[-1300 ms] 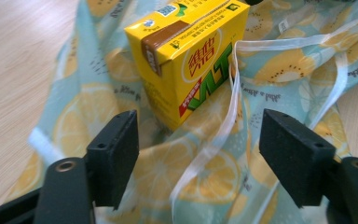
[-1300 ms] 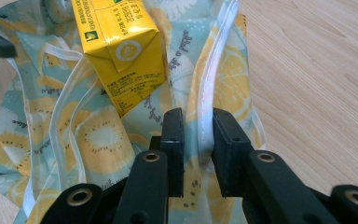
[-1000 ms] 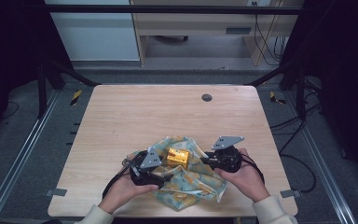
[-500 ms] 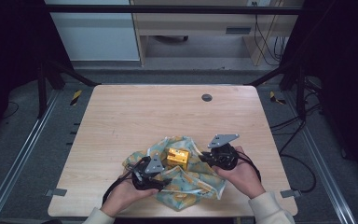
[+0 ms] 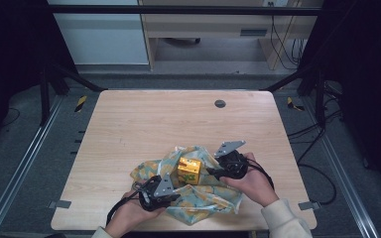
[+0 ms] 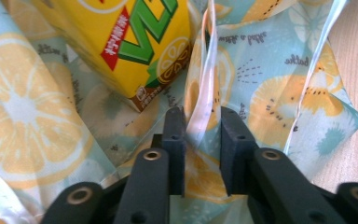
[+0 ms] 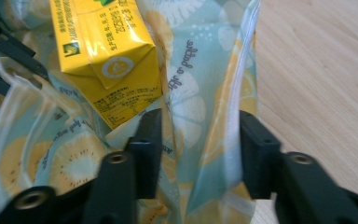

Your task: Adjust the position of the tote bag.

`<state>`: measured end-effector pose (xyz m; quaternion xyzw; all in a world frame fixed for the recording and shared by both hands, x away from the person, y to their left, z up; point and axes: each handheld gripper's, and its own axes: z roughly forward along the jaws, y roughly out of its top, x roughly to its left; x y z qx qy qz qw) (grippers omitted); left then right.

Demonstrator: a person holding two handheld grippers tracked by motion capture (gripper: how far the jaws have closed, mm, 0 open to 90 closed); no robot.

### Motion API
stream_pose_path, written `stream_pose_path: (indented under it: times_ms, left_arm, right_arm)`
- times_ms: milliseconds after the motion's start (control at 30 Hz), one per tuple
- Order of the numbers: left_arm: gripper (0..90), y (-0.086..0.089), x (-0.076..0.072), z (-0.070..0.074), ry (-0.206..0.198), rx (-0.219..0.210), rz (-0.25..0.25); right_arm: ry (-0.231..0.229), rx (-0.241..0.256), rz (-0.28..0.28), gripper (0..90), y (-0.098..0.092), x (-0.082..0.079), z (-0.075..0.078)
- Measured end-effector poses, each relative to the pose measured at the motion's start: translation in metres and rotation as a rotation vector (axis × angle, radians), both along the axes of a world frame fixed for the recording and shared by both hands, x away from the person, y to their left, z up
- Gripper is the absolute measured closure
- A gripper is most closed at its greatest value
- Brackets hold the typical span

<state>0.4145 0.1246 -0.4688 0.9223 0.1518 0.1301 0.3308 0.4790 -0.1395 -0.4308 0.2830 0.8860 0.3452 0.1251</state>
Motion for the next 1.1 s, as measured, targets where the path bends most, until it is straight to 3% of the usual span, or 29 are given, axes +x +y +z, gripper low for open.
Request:
stream_pose_path:
  times_ms: [167, 400, 533, 633, 700, 833, 933, 1100]
  left_arm:
    - [82.1, 0.0, 0.002, -0.005, -0.001, 0.022, -0.003]
    - [87.6, -0.001, -0.003, -0.005, -0.045, 0.043, -0.022]
    - [88.6, 0.005, -0.006, 0.004, -0.083, 0.041, -0.013]
    - [89.0, 0.011, -0.007, 0.011, -0.09, 0.022, 0.001]
    - [89.0, 0.011, -0.008, 0.011, -0.097, 0.009, 0.011]
    - [89.1, 0.009, -0.011, 0.009, -0.102, 0.031, -0.002]
    - [89.1, 0.009, -0.014, 0.01, -0.098, 0.023, -0.018]
    - [89.1, 0.011, -0.017, 0.005, -0.094, 0.054, -0.025]
  right_arm:
    - [0.031, 0.003, -0.014, 82.9, 0.002, 0.01, -0.004]
    - [0.066, 0.085, -0.079, 87.1, -0.003, 0.035, -0.009]
    - [0.062, 0.13, -0.106, 88.6, -0.003, 0.05, -0.004]
    - [0.06, 0.162, -0.124, 89.0, -0.003, 0.061, 0.002]
    - [0.06, 0.166, -0.134, 89.2, -0.002, 0.069, 0.004]
    - [0.087, 0.158, -0.176, 89.3, -0.002, 0.087, -0.005]
    - [0.097, 0.143, -0.198, 89.3, -0.003, 0.094, -0.013]
    - [0.114, 0.131, -0.227, 89.4, -0.007, 0.101, -0.023]
